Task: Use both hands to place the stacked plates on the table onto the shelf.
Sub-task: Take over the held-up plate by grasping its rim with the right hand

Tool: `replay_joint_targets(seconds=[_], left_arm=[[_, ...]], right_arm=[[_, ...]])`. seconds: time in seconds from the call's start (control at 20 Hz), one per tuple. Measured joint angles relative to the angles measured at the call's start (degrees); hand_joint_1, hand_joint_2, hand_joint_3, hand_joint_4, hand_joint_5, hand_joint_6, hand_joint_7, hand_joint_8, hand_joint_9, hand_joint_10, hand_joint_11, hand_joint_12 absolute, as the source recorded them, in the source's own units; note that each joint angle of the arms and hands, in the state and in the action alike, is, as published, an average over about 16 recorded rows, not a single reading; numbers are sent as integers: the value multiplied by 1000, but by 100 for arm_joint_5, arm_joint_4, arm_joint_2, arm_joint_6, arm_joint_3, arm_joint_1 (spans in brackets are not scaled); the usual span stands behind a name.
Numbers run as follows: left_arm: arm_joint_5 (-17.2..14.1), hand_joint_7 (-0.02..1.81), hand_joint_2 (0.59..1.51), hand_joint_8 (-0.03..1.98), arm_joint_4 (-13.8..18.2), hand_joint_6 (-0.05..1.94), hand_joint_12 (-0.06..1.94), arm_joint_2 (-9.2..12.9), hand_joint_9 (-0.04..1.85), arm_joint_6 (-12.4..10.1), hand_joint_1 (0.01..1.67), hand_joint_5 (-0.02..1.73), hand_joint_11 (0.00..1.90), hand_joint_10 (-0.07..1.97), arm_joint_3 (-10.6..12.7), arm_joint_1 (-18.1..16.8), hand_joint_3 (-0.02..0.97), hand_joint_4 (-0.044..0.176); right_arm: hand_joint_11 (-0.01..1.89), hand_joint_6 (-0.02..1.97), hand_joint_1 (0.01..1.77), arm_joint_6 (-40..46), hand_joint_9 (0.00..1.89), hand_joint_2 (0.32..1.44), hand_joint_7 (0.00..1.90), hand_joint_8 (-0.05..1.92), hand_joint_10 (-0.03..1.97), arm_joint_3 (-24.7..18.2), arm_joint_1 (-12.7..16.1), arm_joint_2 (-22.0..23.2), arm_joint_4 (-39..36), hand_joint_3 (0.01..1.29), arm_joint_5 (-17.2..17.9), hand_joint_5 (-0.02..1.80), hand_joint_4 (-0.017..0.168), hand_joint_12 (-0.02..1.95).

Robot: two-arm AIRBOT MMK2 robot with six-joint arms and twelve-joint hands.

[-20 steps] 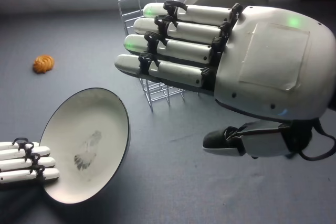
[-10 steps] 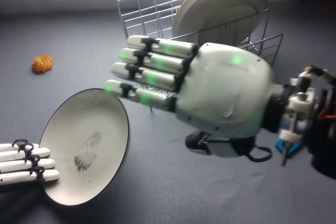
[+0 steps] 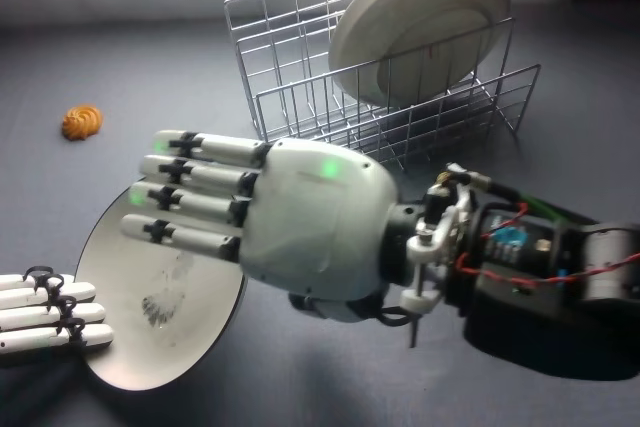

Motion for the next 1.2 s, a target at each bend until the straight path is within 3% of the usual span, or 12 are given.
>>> replay_joint_targets(seconds=[0.45, 0.8, 1.0, 1.2], left_arm=[[-8, 6, 1076, -10, -12, 17, 10, -2, -29, -1, 16, 21, 29, -57, -3, 9, 14, 1], [-8, 6, 1077, -10, -12, 15, 6, -4, -29, -2, 16, 21, 29, -57, -3, 9, 14, 2], [-6, 3, 1076, -10, -15, 10, 4, -4, -29, -5, 17, 18, 28, -57, -3, 10, 14, 2], [-6, -2, 1076, -12, -28, -1, 0, -4, -26, -15, 17, 11, 28, -57, -3, 10, 14, 1]], right_arm=[[13, 34, 991, -242, 25, 895, 26, 6, 3, 768, 56, -911, 3, 14, -227, 26, 4, 141], [27, 33, 965, -261, 174, 960, 191, 12, 35, 1050, 85, -1259, 5, 15, -336, 176, 4, 582], [139, 54, 973, -262, 388, 997, 405, 38, 74, 1118, 97, -1350, 0, 15, -354, 363, 4, 832], [348, 221, 1019, -268, 678, 1016, 642, 213, 117, 1149, 116, -1392, -14, 15, -316, 566, 1, 1075]])
